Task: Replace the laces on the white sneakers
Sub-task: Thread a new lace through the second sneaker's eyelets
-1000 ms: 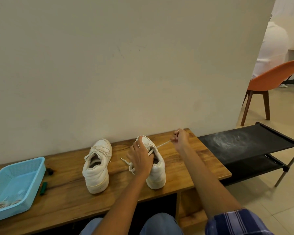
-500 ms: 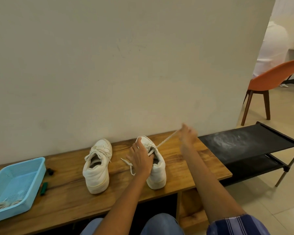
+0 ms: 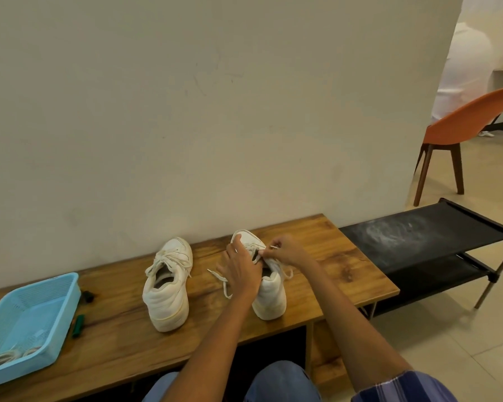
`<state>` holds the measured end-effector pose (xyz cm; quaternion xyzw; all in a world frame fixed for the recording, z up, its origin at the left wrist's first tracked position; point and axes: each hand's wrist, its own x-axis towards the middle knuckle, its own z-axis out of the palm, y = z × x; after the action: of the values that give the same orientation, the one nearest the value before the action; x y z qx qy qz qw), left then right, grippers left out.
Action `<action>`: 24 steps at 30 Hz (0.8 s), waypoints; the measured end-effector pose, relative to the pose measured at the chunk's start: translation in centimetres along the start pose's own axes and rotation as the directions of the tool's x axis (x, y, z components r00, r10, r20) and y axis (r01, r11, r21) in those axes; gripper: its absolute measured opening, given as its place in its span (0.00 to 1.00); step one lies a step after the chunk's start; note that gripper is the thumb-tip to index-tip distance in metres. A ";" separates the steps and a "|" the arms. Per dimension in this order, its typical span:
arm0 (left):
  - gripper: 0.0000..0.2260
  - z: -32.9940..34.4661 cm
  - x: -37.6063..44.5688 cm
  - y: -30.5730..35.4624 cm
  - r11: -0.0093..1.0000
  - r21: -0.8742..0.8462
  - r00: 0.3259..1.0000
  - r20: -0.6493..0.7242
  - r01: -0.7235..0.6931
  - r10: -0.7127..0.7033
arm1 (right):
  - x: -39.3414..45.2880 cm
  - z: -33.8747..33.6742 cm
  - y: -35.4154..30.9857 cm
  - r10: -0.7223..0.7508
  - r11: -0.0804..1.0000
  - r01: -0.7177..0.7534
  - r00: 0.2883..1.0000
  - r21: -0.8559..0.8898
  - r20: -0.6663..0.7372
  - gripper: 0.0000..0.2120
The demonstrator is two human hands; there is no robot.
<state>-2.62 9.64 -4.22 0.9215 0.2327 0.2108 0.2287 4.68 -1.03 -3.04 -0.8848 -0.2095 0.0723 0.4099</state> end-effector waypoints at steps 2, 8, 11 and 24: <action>0.32 0.0 0.0 0.0 1.000 -0.006 1.000 0.006 0.002 -0.002 | 0.3 -0.8 0.1 -0.014 0.997 0.015 1.000 -0.080 0.015 0.17; 0.32 0.1 -0.1 0.0 1.000 -0.002 1.000 0.008 -0.002 0.002 | 0.1 -2.8 0.9 0.308 0.891 -0.034 0.777 0.452 -0.549 0.11; 0.31 0.1 0.0 -0.1 1.000 0.003 0.999 0.031 0.005 -0.005 | -0.5 -1.9 1.3 0.487 0.792 0.020 0.582 0.611 -0.651 0.10; 0.20 0.6 0.2 -0.5 0.998 -0.066 0.999 0.029 0.018 -0.016 | -0.2 1.7 0.8 -0.001 0.985 0.021 0.993 0.168 -0.116 0.13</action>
<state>-2.31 9.97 -4.93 0.9144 0.2299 0.2033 0.2641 4.28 -0.37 -4.77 -0.8483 -0.1832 0.0362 0.4954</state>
